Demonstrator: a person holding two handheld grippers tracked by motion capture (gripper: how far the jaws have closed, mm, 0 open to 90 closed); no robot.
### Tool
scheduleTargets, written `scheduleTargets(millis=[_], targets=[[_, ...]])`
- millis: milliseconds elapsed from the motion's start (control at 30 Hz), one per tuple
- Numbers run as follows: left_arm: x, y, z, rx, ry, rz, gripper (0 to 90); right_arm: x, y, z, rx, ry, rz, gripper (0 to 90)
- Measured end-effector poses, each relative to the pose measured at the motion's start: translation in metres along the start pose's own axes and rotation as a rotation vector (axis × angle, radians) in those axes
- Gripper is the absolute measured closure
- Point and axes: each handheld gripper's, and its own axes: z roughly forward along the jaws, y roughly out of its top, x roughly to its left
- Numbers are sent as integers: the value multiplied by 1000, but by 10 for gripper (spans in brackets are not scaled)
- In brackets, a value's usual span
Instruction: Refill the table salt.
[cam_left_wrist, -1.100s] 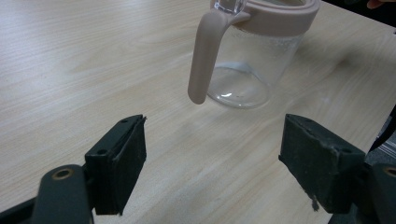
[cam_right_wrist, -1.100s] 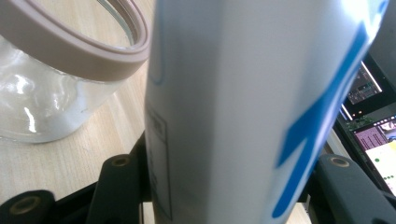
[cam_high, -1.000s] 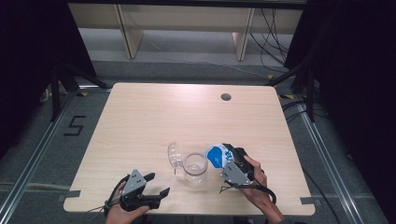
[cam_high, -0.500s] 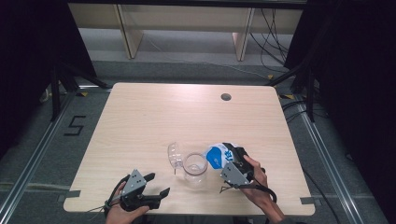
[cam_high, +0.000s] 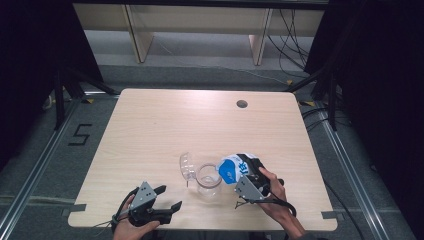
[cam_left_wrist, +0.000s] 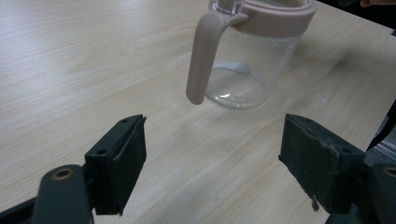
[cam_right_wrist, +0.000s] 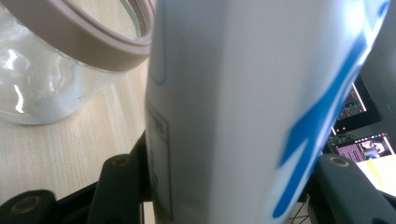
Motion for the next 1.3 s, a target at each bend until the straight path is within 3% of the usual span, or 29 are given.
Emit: scheduleTargets(millis=[100, 200, 233, 267, 400, 467, 500, 567, 667, 700, 733, 767, 833, 867, 967, 1100, 1200, 1300], targets=[[0, 0, 0, -3, 0, -1, 221, 2, -1, -1, 11, 3, 33, 479], [0, 0, 0, 1, 1, -2, 221, 1, -1, 1, -2, 1, -15, 479], [0, 0, 0, 0, 1, -3, 221, 1, -1, 2, -6, 1, -17, 479], [0, 0, 0, 0, 1, -4, 221, 3, -1, 1, 5, 0, 10, 479], [0, 0, 0, -5, 5, -9, 221, 4, -1, 3, -7, -1, -19, 479], [0, 0, -1, 0, 12, -12, 221, 1, 0, 4, -14, -10, -90, 480], [0, 0, -1, -2, 13, -12, 221, 4, -1, 4, -10, 0, -49, 480], [1, 0, -2, 7, 16, -1, 222, 4, -1, 4, -11, -4, -44, 480], [0, -1, -1, -6, 11, -11, 221, 5, 0, 4, -16, -8, -63, 481], [1, 0, -1, -4, 4, 14, 222, 4, 0, 4, -22, -6, -71, 481], [0, 0, -1, -2, 3, 6, 221, 4, 0, 4, -24, -5, -73, 481], [0, -1, 0, -4, 1, -5, 222, 2, 1, 4, -32, -8, -117, 481], [1, 0, -1, -3, 6, 12, 221, 4, 0, 6, -28, -2, -87, 481], [0, -1, -2, -2, 10, -6, 222, 5, 0, 7, -31, -4, -92, 481], [1, -1, -2, -1, 7, -1, 222, 5, 0, 8, -27, 2, -85, 482], [0, -1, -1, -10, 3, -16, 221, 2, 1, 9, -49, -5, -103, 482], [0, -1, -2, -7, 7, -11, 222, 3, 1, 11, -48, 15, -113, 483], [0, -1, -2, -11, 5, -10, 221, 1, 1, 12, -62, -5, -146, 483]])
